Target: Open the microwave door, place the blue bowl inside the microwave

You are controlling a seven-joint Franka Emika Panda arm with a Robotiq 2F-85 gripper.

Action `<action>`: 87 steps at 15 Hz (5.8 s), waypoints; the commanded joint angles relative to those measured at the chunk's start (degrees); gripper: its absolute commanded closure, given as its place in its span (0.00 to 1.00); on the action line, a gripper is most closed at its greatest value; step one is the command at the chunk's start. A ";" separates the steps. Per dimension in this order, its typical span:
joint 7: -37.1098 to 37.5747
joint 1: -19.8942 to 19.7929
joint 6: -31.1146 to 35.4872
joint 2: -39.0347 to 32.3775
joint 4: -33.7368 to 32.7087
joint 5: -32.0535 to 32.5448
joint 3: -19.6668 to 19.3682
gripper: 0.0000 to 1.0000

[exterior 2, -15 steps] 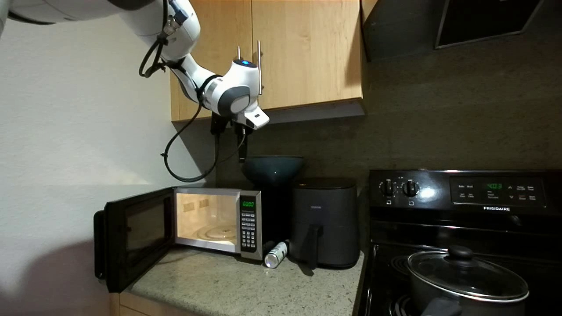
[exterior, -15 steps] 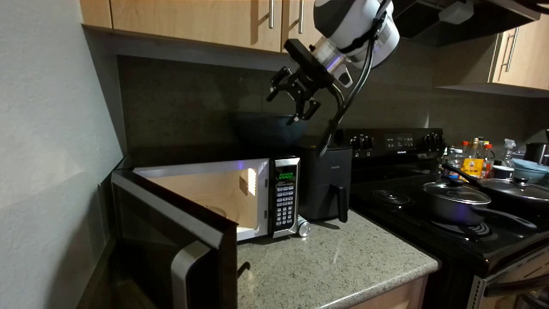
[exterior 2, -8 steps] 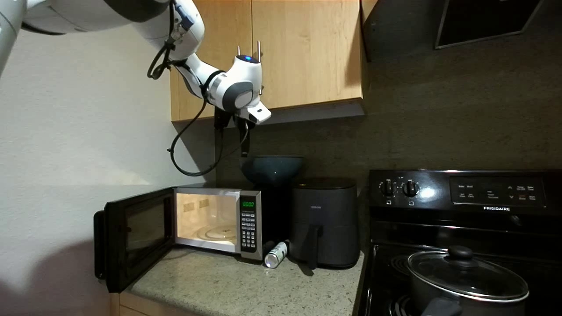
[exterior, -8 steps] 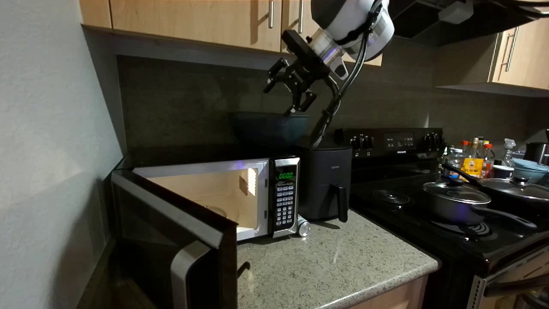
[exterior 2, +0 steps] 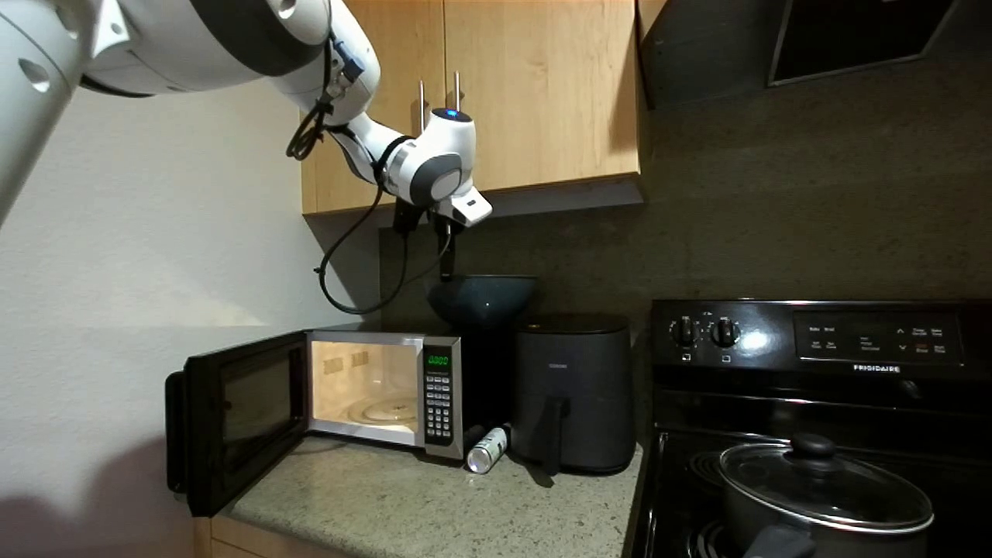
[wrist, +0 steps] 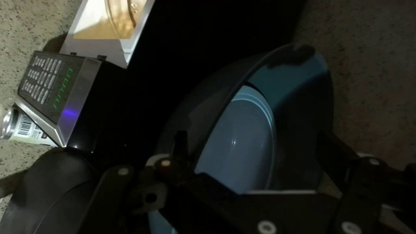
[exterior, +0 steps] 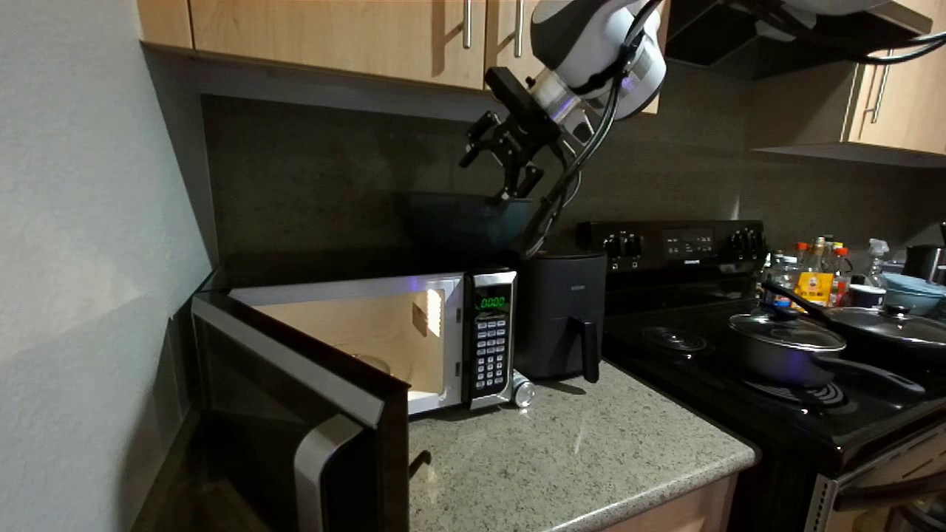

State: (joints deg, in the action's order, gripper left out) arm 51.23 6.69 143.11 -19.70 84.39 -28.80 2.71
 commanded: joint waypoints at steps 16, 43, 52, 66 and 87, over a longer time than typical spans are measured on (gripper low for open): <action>5.32 -2.40 -17.45 -1.51 -1.34 -0.88 0.95 0.41; -16.05 4.57 -33.24 2.71 14.13 4.94 4.51 0.93; -15.80 4.91 -33.69 -0.60 13.82 4.60 4.55 0.94; -15.09 6.04 -15.15 -7.48 13.28 4.99 3.42 0.94; -15.25 7.09 15.03 -12.42 17.08 -3.28 8.53 0.93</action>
State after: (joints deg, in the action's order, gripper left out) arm 35.79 13.76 158.40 -32.20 101.53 -32.28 11.31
